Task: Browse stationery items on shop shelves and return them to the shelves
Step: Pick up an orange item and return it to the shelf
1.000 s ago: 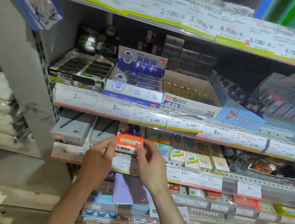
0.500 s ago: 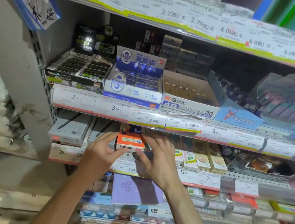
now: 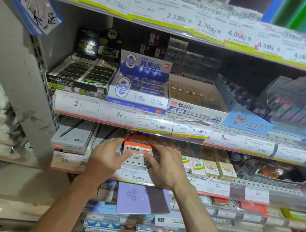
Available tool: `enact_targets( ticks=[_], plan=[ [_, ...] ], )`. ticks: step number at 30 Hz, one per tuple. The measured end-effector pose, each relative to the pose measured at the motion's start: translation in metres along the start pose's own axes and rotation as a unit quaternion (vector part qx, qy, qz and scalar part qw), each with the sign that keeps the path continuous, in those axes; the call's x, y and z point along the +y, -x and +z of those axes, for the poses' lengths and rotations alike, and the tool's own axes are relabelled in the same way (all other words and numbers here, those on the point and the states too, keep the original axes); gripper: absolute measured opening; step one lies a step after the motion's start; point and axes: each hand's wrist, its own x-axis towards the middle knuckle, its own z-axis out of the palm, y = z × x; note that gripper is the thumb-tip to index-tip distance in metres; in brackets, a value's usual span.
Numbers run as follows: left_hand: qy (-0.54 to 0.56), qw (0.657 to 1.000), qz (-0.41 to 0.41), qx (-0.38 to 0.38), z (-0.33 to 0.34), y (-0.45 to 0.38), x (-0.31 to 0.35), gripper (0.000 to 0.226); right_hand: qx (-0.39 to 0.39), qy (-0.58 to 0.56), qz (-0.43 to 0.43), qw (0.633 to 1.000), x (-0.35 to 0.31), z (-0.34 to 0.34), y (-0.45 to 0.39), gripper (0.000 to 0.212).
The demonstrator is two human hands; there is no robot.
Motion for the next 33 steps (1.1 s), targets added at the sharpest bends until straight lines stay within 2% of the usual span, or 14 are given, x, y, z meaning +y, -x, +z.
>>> enact_targets(
  ticks=[3, 15, 23, 25, 28, 33],
  plan=[
    [-0.012, 1.000, 0.000, -0.001, 0.002, -0.002, -0.004, 0.053, 0.004, -0.006, 0.004, 1.000, 0.001, 0.003, 0.001, 0.045],
    [-0.001, 0.999, 0.027, 0.023, 0.005, 0.006, -0.003, 0.049, 0.008, -0.015, 0.012, 1.000, 0.000, 0.005, 0.001, 0.048],
    [0.023, 0.999, 0.033, 0.034, 0.001, 0.015, 0.008, 0.037, 0.021, -0.030, 0.013, 0.999, -0.008, 0.005, 0.010, 0.049],
    [0.033, 0.998, 0.033, 0.052, -0.002, 0.020, 0.012, 0.039, 0.035, -0.041, 0.014, 0.998, -0.009, 0.005, 0.014, 0.050],
    [0.064, 0.990, 0.048, 0.118, -0.008, 0.030, 0.017, 0.042, 0.080, -0.084, 0.028, 0.993, -0.012, 0.005, 0.019, 0.049],
    [0.063, 0.971, 0.063, 0.222, -0.033, 0.043, 0.022, 0.016, 0.165, -0.155, 0.051, 0.973, -0.026, 0.000, 0.023, 0.032]
  ],
)
